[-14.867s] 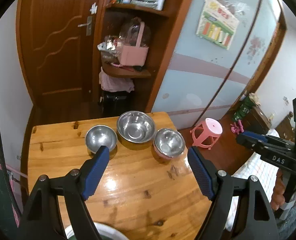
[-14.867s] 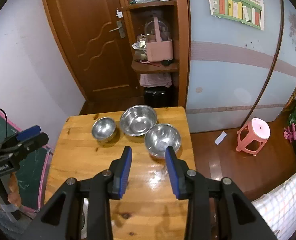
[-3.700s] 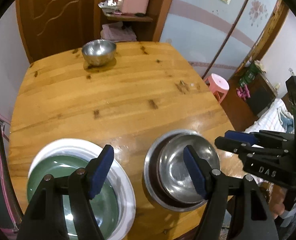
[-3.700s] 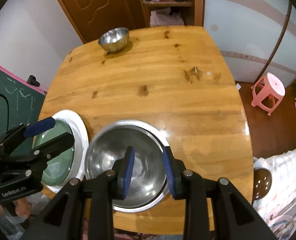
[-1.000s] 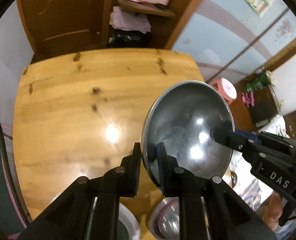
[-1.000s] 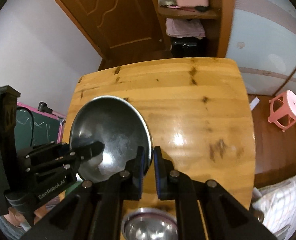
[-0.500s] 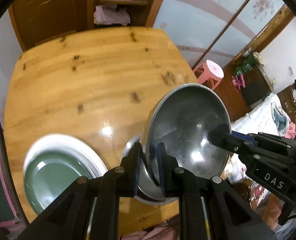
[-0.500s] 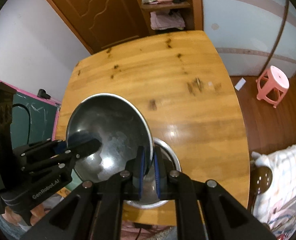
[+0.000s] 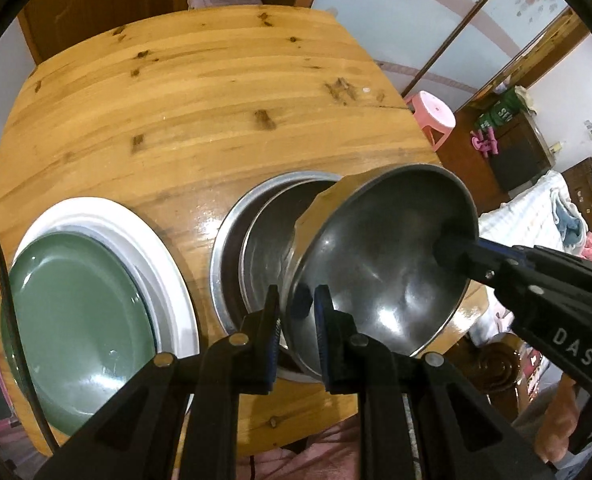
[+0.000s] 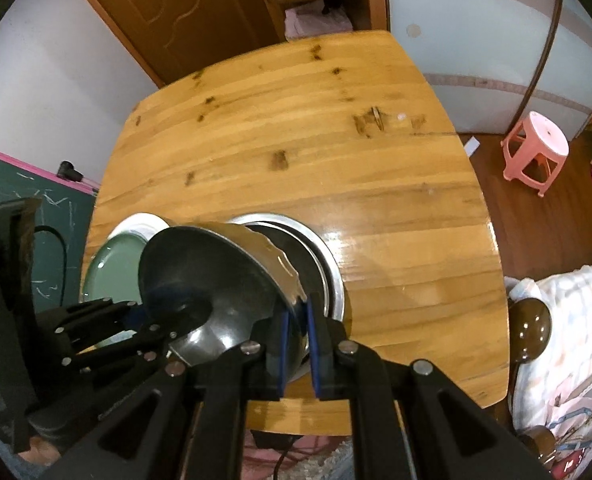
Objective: Organize plates and bowls
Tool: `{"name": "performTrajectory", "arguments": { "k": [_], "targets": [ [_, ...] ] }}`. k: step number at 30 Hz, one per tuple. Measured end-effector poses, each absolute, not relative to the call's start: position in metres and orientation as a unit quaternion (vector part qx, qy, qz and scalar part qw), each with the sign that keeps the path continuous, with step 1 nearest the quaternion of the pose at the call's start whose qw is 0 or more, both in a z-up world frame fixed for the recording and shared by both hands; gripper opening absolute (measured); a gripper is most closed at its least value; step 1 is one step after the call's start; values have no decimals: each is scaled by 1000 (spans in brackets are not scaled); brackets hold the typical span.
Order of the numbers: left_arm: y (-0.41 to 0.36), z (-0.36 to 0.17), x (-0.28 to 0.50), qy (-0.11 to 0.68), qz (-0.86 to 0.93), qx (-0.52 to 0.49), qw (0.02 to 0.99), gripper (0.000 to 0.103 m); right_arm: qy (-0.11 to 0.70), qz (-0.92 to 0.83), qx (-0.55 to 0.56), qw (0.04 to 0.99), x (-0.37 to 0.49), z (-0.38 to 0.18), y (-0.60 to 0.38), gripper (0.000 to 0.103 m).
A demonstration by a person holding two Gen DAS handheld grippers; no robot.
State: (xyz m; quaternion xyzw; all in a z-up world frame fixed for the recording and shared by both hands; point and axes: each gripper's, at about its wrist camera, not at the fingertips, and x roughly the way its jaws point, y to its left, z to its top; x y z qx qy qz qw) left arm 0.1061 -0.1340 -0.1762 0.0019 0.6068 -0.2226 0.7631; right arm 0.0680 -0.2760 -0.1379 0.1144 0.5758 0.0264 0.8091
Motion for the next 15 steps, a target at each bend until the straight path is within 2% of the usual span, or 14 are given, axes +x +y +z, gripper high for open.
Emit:
{"name": "performTrajectory", "arguments": {
  "k": [15],
  "targets": [
    [-126,-195,119,613,-218,-9,759,16,597,26,134,790,78,-172,-276,8]
  ]
}}
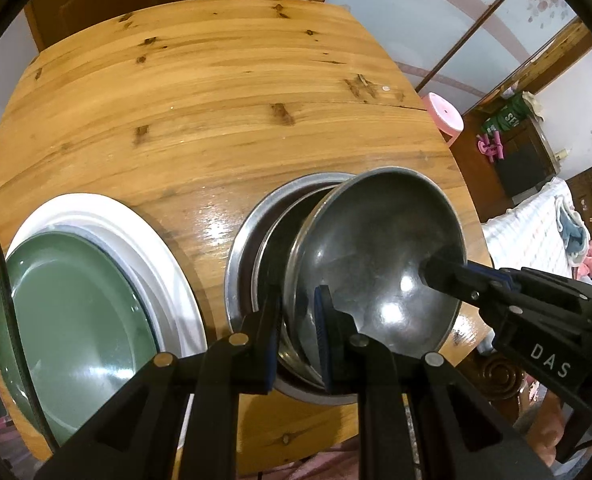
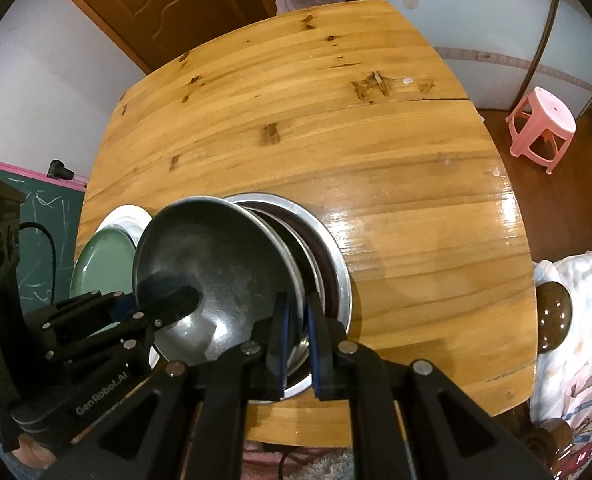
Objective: Organize plates and bowls
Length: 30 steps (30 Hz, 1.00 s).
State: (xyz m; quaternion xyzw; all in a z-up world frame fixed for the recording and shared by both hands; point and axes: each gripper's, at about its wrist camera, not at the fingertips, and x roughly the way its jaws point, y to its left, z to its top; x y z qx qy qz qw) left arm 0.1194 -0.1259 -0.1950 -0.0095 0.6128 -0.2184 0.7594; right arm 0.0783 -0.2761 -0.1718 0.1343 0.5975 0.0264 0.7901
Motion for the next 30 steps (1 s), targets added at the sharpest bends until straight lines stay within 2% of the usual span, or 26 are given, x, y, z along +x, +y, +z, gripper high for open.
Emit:
{"name": "performTrajectory", "arguments": {
  "k": [3,6,8,11,13,14,17,20,21,30],
  "targets": [
    [-126,-194,119,615,-233,-20,753,31,598,21,121,792,77,-170,-273,8],
    [-125,-189,116,605,-233,-9,761,34,595,8,107,796,75,-167,-274,9],
    [-125,-187,116,601,-239,-11,762,39,596,10,109,795,75,-166,-275,9],
    [-125,-180,114,593,-247,-15,766,51,594,8,104,798,74,-163,-275,9],
    [-123,-173,112,580,-239,-4,779,67,591,6,101,801,73,-161,-276,9],
    [-121,-167,110,568,-235,1,789,70,588,6,103,803,72,-160,-276,10],
    [-117,-154,110,545,-234,6,805,71,579,6,110,808,69,-155,-279,14],
    [-112,-144,110,536,-232,-1,811,72,567,5,116,815,67,-149,-282,32],
    [-109,-142,110,534,-232,-5,813,72,561,4,115,819,66,-146,-283,35],
    [-80,-119,112,501,-211,-20,839,80,527,19,100,844,58,-123,-280,39]
  ]
}}
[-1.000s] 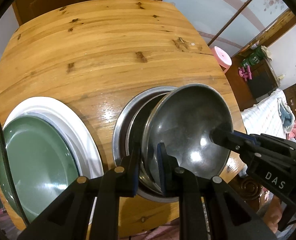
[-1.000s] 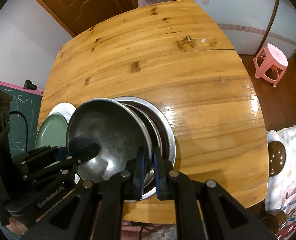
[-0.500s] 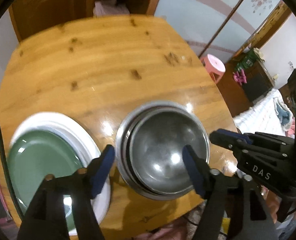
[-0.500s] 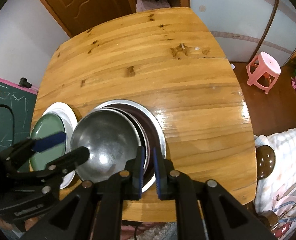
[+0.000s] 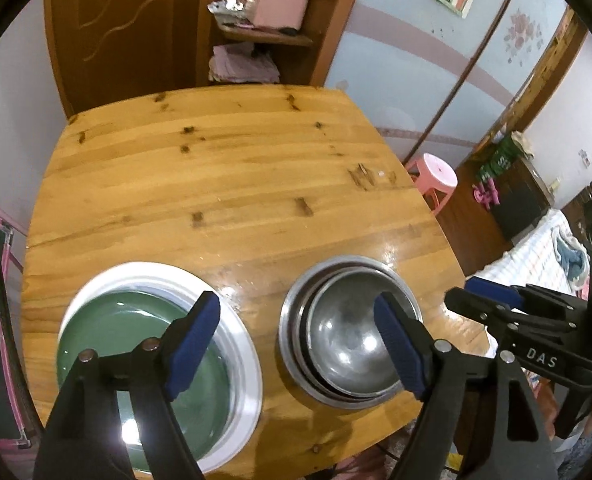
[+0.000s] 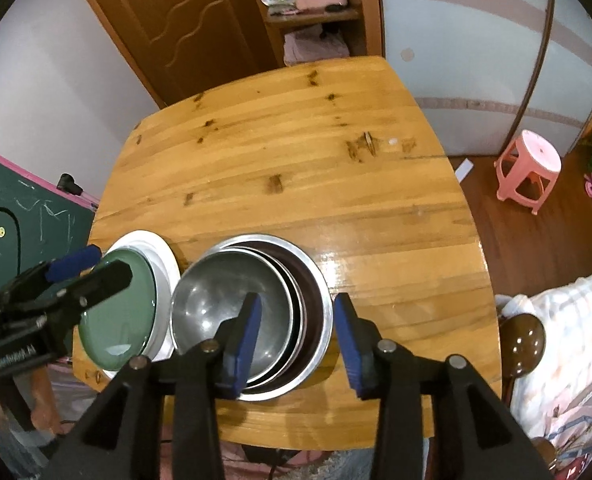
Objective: Organize plates and bowls
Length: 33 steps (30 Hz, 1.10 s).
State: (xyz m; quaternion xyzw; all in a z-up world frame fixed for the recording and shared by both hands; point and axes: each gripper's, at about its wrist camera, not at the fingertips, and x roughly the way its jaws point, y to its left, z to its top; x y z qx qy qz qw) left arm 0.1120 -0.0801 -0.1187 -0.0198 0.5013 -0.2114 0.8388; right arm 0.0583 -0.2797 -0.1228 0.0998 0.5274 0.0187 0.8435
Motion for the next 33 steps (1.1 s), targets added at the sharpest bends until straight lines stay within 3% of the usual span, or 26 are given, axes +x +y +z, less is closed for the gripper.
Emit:
{"name": "performTrajectory", "arguments": {
  "k": [3,6,20,25,33],
  "targets": [
    [-76,-120,113,498,-209,-22,841,85,519,20,92,850,57,-119,-279,49],
    [-76,-137,116,519,-215,-25,827,85,517,23,89,851,56,-121,-279,52],
    [-89,-202,124,581,-268,-81,764,84,574,32,100,812,63,-175,-282,52],
    [-96,-210,129,590,-280,-90,752,72,584,30,100,805,66,-185,-282,52],
    [-104,-221,133,607,-290,-94,734,66,598,34,100,795,74,-195,-281,52]
  ]
}}
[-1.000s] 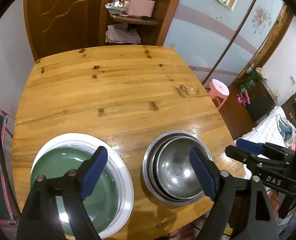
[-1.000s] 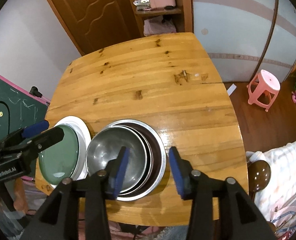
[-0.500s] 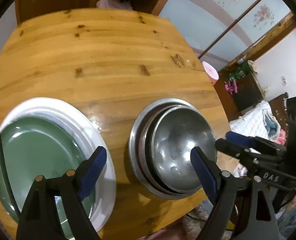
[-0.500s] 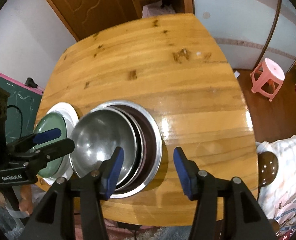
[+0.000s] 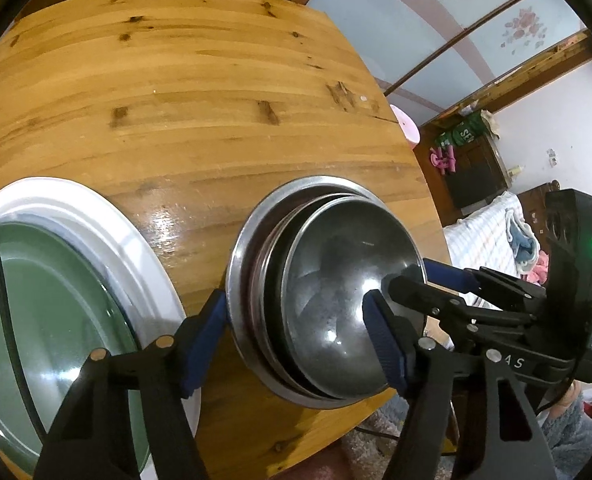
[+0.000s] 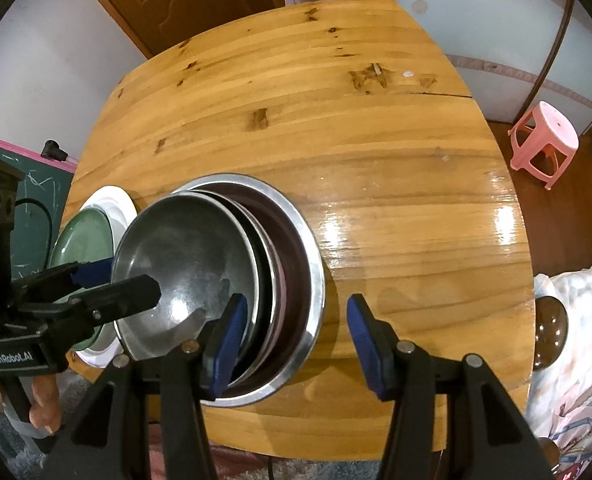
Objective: Organize plates and bowls
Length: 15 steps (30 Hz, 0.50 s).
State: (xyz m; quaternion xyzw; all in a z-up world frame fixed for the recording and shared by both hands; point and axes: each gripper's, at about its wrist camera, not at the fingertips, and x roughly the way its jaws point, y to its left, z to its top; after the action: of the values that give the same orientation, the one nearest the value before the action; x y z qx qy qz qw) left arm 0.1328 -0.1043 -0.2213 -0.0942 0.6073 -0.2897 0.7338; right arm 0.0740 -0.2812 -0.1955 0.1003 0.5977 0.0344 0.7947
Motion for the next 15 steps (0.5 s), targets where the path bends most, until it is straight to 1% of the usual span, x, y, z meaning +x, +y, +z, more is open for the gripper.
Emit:
{"name": "performTrajectory", "arguments": {
  "k": [3,7,8,9,10,11,12,15],
  "targets": [
    [-104,-223,134,612,-288,-96,730,62,601,37,101,792,76,-198,-281,52],
    [-103,-225,136,615,-289,-95,727,61,603,37,108,790,78,-199,-284,52],
    [-103,-225,136,616,-290,-95,726,61,603,38,113,789,79,-200,-286,49],
    [-103,-225,136,617,-291,-96,725,61,604,39,115,788,79,-200,-286,43],
    [-103,-226,136,619,-291,-97,723,61,604,39,117,787,80,-200,-287,39],
    [-104,-228,136,623,-292,-97,719,61,606,39,118,786,81,-201,-288,32],
    [-104,-229,136,625,-292,-98,718,60,608,40,120,784,81,-201,-288,27],
    [-104,-230,135,628,-293,-95,715,56,611,42,124,781,83,-202,-288,25]
  ]
}}
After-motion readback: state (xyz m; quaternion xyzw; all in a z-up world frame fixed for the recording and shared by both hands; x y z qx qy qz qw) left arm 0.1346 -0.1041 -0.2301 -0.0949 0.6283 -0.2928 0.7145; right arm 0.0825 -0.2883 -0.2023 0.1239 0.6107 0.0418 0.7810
